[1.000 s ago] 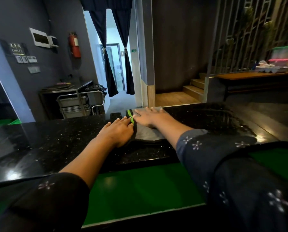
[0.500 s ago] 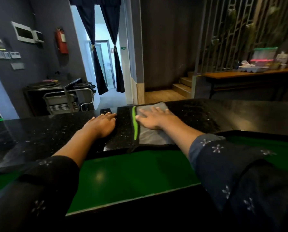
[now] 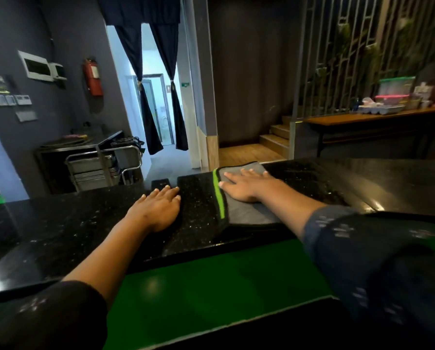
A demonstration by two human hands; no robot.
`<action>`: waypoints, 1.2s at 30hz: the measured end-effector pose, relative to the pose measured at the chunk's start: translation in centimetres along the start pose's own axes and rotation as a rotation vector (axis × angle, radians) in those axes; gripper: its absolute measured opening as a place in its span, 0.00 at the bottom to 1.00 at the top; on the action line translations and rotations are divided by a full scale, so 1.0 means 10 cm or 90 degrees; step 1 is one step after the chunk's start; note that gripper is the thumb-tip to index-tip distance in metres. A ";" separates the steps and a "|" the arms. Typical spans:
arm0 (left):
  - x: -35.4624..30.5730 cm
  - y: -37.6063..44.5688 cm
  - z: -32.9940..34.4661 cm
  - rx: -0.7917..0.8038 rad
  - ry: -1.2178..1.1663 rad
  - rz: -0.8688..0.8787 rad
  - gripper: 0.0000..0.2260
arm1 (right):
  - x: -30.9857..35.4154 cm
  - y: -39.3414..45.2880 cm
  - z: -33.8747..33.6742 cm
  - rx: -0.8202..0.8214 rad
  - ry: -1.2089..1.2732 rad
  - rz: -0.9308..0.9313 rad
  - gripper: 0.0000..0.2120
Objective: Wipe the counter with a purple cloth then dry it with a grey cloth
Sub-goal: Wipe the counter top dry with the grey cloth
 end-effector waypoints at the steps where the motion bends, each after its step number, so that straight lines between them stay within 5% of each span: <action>1: 0.01 0.02 0.00 -0.002 0.003 -0.001 0.23 | 0.13 0.10 -0.03 0.001 0.005 0.010 0.33; 7: -0.08 -0.04 -0.09 -0.018 -0.016 0.010 0.24 | 0.99 0.00 0.06 0.009 -0.023 -0.139 0.28; 11: -0.07 -0.08 -0.10 -0.035 -0.068 0.042 0.29 | 0.56 -0.22 0.16 -0.005 -0.028 -0.188 0.30; 15: -0.10 -0.09 -0.01 -0.030 -0.041 0.025 0.34 | -0.03 -0.13 0.08 -0.015 -0.009 -0.095 0.31; 20: -0.09 -0.09 -0.04 -0.028 -0.036 0.004 0.36 | 0.12 0.09 -0.04 -0.012 0.029 0.031 0.31; 27: -0.06 -0.08 -0.04 -0.018 -0.045 0.018 0.37 | -0.06 -0.70 0.18 -0.002 -0.021 -0.137 0.30; 31: -0.05 -0.02 0.01 -0.035 -0.010 0.006 0.38 | -0.34 -0.54 0.08 0.002 -0.002 -0.053 0.30; 36: 0.00 0.03 0.01 -0.039 0.006 0.007 0.35 | 0.23 -0.17 0.06 -0.032 0.002 0.017 0.32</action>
Point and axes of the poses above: each hand's wrist, its own y-axis towards the middle knuckle, its own z-axis out of the palm, x = y × z, the point moved 2 cm from there along y, towards the middle knuckle, and after that the axes turned 9 degrees about x, right-handed, at the moved point
